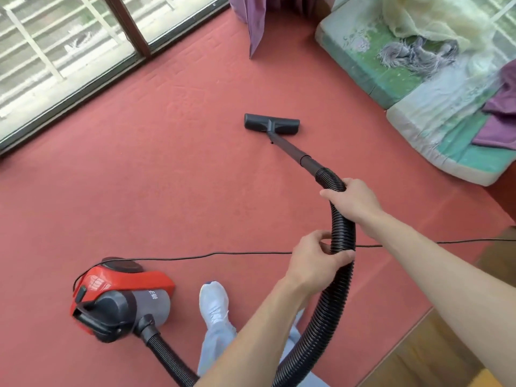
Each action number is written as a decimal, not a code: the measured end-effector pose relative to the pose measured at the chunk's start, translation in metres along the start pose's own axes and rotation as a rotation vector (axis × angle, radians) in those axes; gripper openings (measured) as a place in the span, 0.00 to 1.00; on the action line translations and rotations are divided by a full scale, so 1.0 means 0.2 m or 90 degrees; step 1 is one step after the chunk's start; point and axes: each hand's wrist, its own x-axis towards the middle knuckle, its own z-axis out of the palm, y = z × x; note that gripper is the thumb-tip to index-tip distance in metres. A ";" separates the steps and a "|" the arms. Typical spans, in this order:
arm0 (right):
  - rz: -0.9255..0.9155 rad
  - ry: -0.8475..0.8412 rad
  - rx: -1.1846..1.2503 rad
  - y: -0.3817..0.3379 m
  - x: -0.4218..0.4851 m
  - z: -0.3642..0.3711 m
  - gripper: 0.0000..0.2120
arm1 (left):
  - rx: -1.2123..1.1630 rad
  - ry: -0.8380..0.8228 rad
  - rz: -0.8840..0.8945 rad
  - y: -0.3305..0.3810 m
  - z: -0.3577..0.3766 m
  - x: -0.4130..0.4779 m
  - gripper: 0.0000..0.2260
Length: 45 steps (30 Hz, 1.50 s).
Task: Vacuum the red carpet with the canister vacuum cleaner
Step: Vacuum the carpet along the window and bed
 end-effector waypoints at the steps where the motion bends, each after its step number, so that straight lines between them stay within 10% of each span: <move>1: -0.016 0.019 -0.079 0.06 0.00 -0.01 0.11 | 0.042 0.001 -0.001 -0.02 0.06 0.02 0.25; 35: -0.079 0.126 -0.178 1.74 0.46 1.09 0.31 | 0.299 0.089 -0.032 -1.71 0.85 1.07 0.19; 45: -0.067 0.043 -0.185 1.73 0.37 0.96 0.16 | 0.354 0.062 -0.039 -1.59 0.77 0.99 0.26</move>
